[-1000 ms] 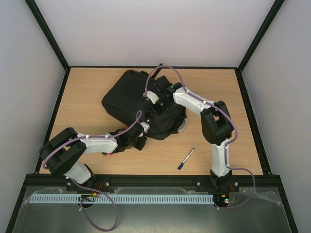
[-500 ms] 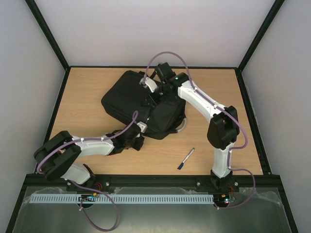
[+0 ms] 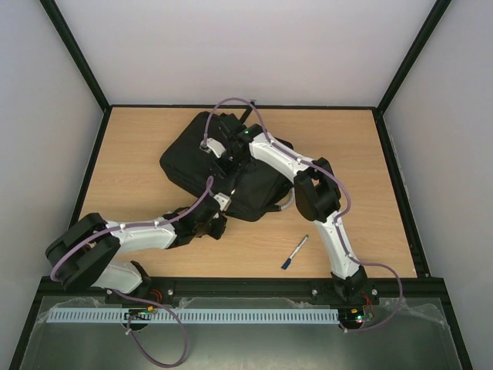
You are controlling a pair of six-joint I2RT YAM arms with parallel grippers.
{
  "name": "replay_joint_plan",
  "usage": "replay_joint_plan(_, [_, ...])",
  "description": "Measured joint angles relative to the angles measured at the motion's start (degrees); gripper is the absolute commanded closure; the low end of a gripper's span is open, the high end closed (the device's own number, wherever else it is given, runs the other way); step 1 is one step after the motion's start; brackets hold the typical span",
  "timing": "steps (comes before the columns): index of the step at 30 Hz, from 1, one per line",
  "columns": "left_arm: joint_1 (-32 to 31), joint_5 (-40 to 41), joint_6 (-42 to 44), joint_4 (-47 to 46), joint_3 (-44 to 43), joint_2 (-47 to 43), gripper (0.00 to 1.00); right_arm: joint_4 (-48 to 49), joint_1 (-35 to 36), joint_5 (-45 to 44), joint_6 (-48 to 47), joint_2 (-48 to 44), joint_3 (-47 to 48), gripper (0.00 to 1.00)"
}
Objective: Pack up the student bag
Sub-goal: Adjust the student bag at the center of the board.
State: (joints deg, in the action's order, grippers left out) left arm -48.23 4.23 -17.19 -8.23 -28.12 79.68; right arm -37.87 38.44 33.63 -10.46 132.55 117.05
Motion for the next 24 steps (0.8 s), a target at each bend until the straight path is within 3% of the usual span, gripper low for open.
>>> replay_joint_plan(7, [-0.4,-2.1,-1.8,-1.8,-0.6,3.5,0.98,0.7,0.7,-1.0,1.4,0.0,-0.7,0.63])
replay_joint_plan(12, [-5.1,-1.6,-2.7,-2.7,-6.6,11.0,0.98,0.5,0.7,-0.9,2.0,0.0,-1.1,0.63])
replay_joint_plan(19, [-9.5,0.7,-3.5,-2.7,-10.8,12.6,0.97,-0.3,0.7,0.0,2.2,0.5,-1.3,0.64])
replay_joint_plan(21, [-10.2,1.5,-3.6,-2.7,-11.3,12.6,0.93,-0.7,0.7,0.2,2.2,0.5,-1.3,0.64])
replay_joint_plan(24, [-10.8,1.9,-3.4,-1.4,-12.4,12.7,0.78,-1.3,0.7,0.3,2.0,0.4,-1.3,0.61])
